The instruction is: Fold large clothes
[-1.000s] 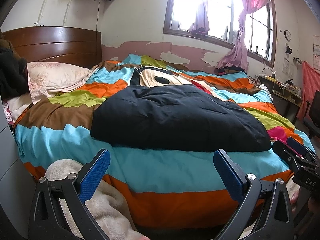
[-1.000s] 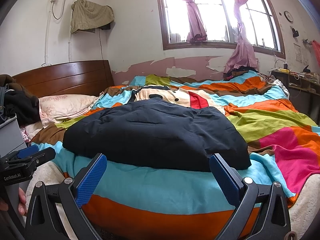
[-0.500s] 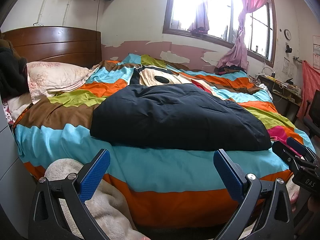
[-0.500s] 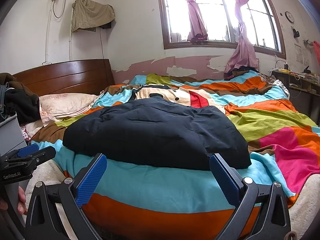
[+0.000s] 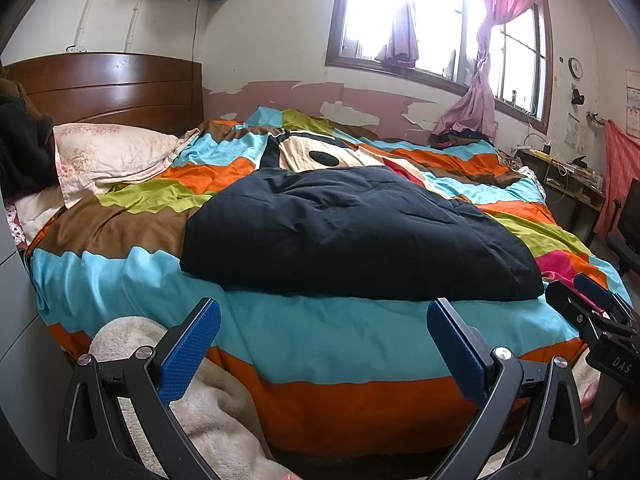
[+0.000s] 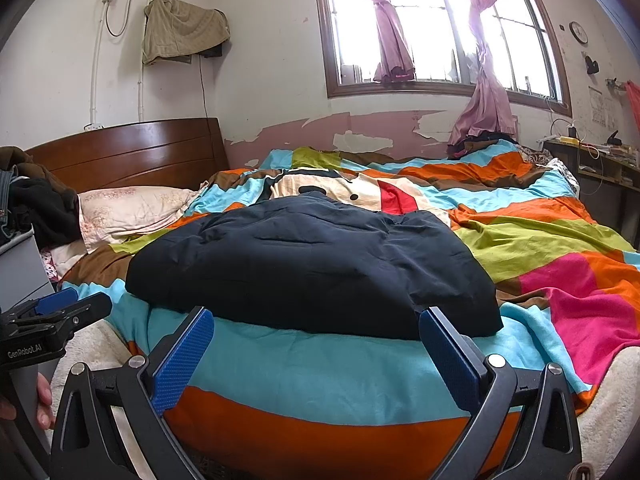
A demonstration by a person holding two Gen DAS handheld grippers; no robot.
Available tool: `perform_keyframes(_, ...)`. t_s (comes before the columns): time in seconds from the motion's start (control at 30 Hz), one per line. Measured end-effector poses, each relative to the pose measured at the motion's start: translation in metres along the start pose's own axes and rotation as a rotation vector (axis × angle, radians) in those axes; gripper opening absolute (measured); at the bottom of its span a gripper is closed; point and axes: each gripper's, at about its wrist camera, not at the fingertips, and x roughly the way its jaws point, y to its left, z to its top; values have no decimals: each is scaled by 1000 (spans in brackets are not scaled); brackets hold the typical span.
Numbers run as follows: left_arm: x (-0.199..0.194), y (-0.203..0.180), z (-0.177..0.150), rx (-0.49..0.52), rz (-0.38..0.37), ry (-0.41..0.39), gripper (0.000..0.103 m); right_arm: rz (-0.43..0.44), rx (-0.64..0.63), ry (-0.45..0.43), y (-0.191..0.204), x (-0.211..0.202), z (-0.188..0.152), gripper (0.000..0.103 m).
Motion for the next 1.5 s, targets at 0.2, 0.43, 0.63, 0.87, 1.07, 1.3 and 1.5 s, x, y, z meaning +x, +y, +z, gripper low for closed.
perform_keyframes(0.2, 0, 1, -1, -1, -2, -2, 101, 1, 1, 2, -1, 0, 0, 103)
perform_keyframes(0.43, 0, 1, -1, 2, -2, -2, 101, 1, 1, 1, -1, 0, 0, 103)
perform_keyframes(0.63, 0, 1, -1, 4, -2, -1, 101, 1, 2, 0, -1, 0, 0, 103)
perform_keyframes(0.87, 0, -1, -1, 13, 14, 4, 101, 2, 2, 1, 0, 0, 0, 103)
perform_keyframes(1.07, -1, -3, 1, 42, 79, -16, 101, 1, 0, -4, 0, 0, 0, 103)
perform_keyframes(1.3, -1, -4, 2, 66, 52, -10, 101, 0, 0, -4, 1, -1, 0, 103)
perform_keyframes(1.5, -2, -5, 4, 79, 41, -12, 101, 2, 0, -6, 1, -1, 0, 103)
